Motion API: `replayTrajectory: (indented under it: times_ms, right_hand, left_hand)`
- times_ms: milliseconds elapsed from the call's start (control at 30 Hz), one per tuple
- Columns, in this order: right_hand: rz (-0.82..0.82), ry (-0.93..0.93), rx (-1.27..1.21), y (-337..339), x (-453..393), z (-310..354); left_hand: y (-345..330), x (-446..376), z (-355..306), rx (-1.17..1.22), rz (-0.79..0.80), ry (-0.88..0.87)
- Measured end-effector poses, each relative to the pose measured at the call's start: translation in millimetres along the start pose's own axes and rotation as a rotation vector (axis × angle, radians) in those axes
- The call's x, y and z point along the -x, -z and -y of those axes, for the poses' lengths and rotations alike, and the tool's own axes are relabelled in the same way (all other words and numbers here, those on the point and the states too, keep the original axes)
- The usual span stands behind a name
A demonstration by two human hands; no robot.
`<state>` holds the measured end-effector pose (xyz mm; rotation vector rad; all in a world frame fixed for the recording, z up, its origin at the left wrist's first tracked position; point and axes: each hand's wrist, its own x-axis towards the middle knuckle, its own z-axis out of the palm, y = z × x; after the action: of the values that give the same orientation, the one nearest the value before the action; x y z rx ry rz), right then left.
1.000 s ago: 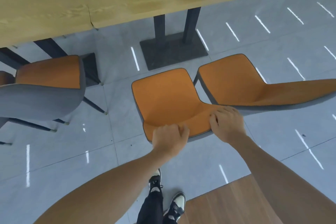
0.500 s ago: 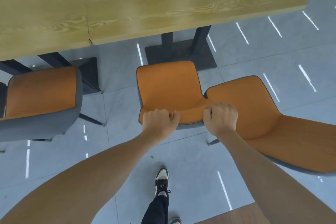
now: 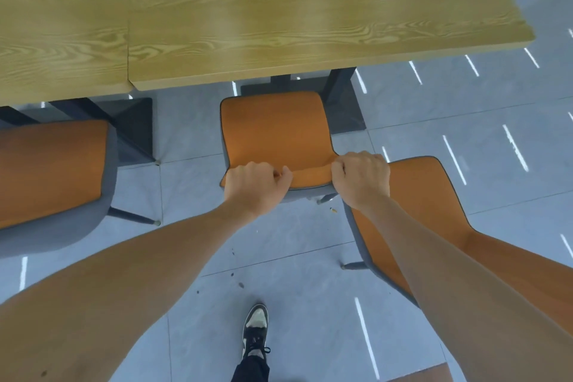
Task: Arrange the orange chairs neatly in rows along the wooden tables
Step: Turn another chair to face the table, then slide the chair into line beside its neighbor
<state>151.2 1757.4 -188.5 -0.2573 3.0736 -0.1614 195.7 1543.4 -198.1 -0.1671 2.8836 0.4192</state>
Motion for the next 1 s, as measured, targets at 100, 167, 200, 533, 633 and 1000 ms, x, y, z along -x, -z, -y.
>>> replayTrajectory:
  times_ms: [100, 167, 200, 533, 633, 1000]
  right_hand:
    - [0.148, 0.087, -0.067, 8.9, 6.1, -8.6]
    - [0.215, 0.114, -0.156, 17.8, 17.2, -19.5]
    - [0.237, 0.111, -0.197, 25.6, 27.7, -25.8]
    - [0.466, 0.106, -0.079, 78.6, 181.1, -210.8]
    - [0.451, 0.106, -0.020, 81.6, 220.1, -289.3]
    - [0.091, 0.039, -0.063, 79.4, 320.0, -463.3]
  left_hand:
    - [-0.6, 10.6, -6.3, 0.030, 0.017, 0.029]
    - [1.6, 17.2, -16.3, 0.068, 0.011, 0.057]
    - [2.0, 21.0, -21.2, 0.065, 0.004, 0.074]
    - [-56.8, 136.6, -225.7, 0.093, 0.089, 0.030]
    - [-100.3, 196.7, -320.1, 0.203, 0.140, -0.001]
    - [-171.9, 291.8, -478.6, 0.298, 0.104, 0.132]
